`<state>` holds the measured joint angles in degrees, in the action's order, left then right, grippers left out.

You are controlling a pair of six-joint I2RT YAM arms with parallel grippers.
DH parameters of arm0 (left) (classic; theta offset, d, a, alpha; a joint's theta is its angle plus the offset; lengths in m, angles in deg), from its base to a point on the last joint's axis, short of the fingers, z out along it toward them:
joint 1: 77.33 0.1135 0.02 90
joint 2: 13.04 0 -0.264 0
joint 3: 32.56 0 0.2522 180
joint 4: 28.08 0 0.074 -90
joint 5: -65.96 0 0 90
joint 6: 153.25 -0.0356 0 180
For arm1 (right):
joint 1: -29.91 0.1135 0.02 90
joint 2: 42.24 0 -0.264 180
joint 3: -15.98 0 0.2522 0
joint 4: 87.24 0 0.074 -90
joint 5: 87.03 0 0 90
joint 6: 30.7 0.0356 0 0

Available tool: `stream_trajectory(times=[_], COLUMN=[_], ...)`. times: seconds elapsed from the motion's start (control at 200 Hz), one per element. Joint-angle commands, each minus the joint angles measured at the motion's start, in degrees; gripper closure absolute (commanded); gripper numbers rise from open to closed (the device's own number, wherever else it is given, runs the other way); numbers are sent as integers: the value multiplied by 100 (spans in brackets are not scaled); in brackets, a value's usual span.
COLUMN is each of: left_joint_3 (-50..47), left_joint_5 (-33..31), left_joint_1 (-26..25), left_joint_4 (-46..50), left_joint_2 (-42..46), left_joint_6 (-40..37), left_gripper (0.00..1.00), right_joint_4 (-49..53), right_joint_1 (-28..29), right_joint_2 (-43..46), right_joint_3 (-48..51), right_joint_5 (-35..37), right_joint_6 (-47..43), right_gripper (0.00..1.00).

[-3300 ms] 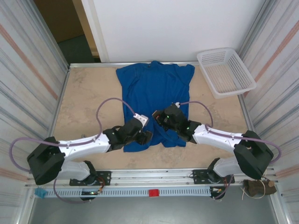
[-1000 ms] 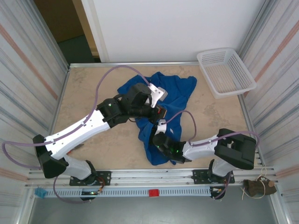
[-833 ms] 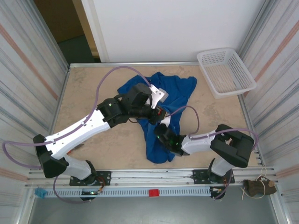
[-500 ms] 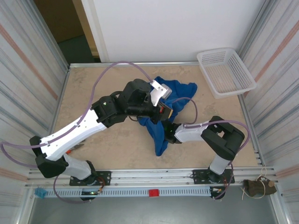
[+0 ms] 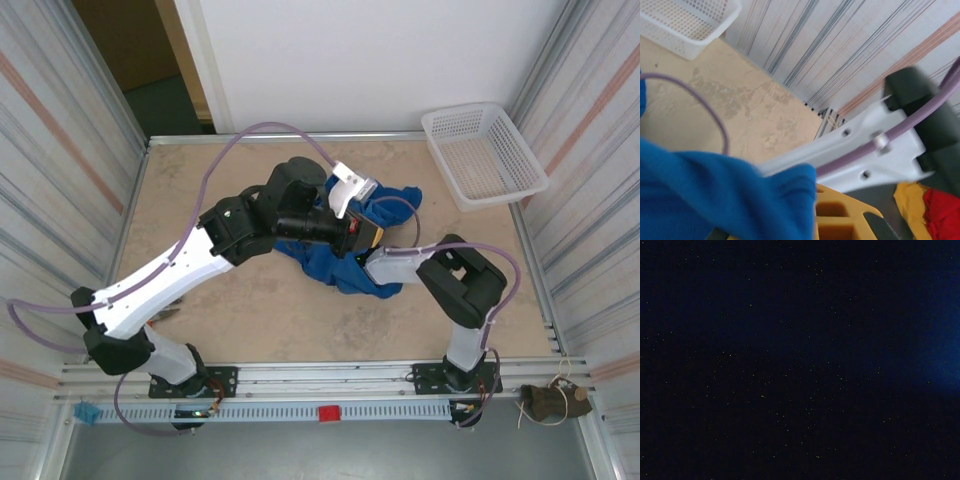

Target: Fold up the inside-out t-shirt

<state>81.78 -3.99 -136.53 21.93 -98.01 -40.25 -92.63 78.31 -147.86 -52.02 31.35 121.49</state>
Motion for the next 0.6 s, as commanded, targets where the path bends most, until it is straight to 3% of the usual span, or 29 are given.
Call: stream_trajectory(times=[0.0, 0.175, 0.281, 0.411, 0.476, 0.591], left_joint_3=[723, 1269, 1294, 1356, 1385, 1481], left_joint_5=[485, 630, 744, 706, 699, 804], left_joint_1=[-165, -267, -294, -303, -303, -303], left_joint_4=[-240, -194, -359, -423, -431, -517], left_joint_2=[-168, -354, -321, -301, -314, -344], left_joint_6=[62, 69, 136, 119, 110, 200], left_gripper=[100, 100, 100, 100, 100, 100], right_joint_4=[504, 788, 914, 1256, 1788, 3042], right_joint_1=[-90, -247, -300, -310, -263, -155], right_joint_2=[-395, -678, -779, -930, -1024, -1251], right_joint_3=[-308, -615, -722, -1044, -1336, -2026], right_joint_5=[-38, -173, -225, -294, -157, 222], right_joint_6=[319, 433, 434, 434, 733, 1099], right_gripper=[95, 86, 74, 49, 38, 30])
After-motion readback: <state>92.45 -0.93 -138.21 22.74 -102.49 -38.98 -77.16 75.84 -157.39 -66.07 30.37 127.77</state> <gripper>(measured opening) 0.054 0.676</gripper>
